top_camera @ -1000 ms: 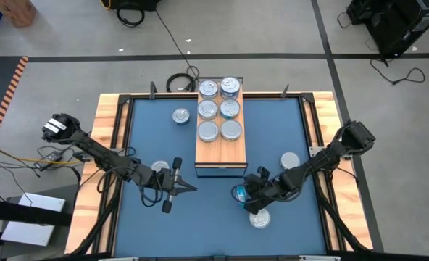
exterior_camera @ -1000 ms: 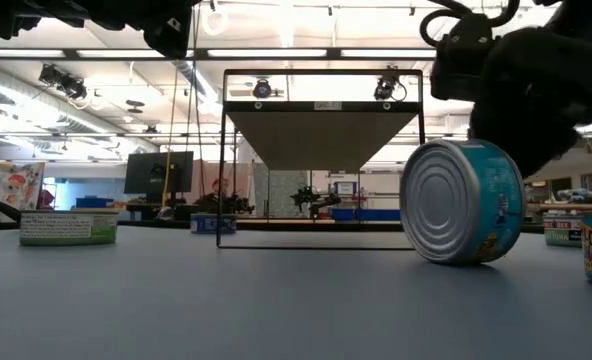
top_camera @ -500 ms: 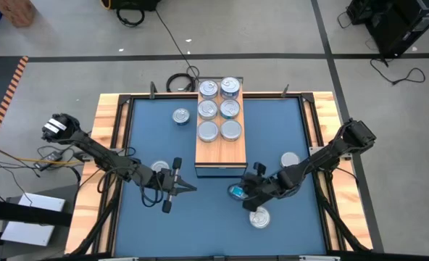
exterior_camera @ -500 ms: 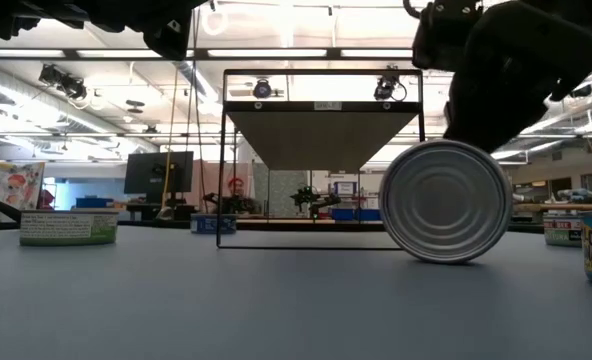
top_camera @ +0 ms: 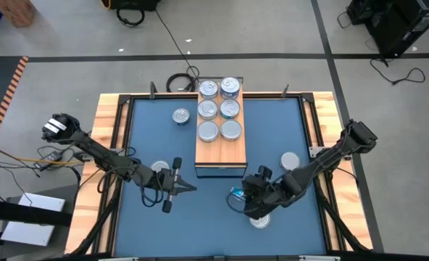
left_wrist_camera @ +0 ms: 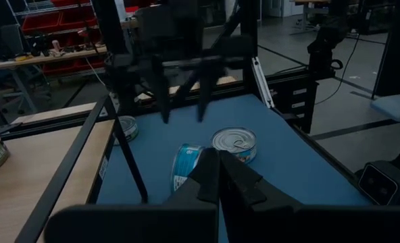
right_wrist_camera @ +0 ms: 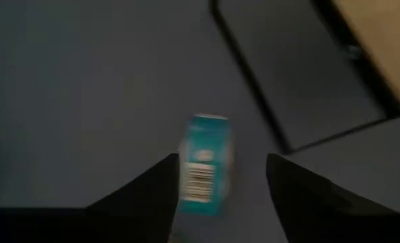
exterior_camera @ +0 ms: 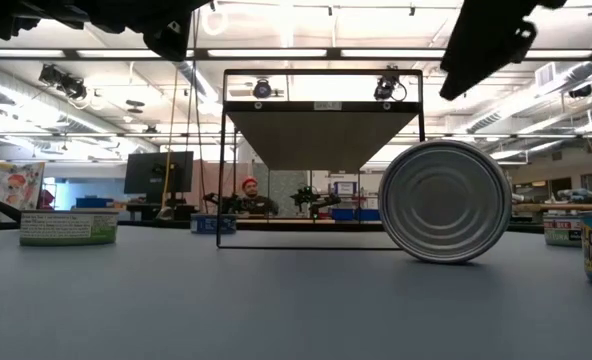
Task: Stack canned seafood by type on shelf
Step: Stack the yellow-blue tuna can on top of the other yellow-blue tuna can on the shelf
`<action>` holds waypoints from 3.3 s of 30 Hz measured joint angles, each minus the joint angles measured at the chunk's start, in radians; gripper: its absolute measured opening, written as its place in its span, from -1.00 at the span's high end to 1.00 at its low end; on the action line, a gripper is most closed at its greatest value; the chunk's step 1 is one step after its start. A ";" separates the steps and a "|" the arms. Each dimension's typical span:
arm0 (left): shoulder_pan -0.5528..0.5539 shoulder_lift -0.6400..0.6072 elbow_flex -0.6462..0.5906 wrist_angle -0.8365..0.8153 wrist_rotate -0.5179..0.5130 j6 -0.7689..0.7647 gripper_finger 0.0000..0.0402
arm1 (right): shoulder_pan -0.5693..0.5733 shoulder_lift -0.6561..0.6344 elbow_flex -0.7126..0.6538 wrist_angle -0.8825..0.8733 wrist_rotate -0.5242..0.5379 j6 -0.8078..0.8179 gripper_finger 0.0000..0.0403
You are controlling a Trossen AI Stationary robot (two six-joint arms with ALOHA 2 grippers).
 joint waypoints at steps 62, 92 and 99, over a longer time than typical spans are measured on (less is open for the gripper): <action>0.000 0.000 0.000 -0.002 0.004 -0.031 0.97 | 0.027 0.215 0.598 -0.370 0.487 -0.796 0.28; 0.002 0.000 0.000 -0.010 -0.045 0.002 0.97 | -0.580 0.216 0.458 -0.175 0.557 -1.439 0.28; 0.002 0.000 0.000 -0.010 -0.048 0.001 0.97 | -0.613 0.214 0.377 -0.075 0.565 -1.492 0.28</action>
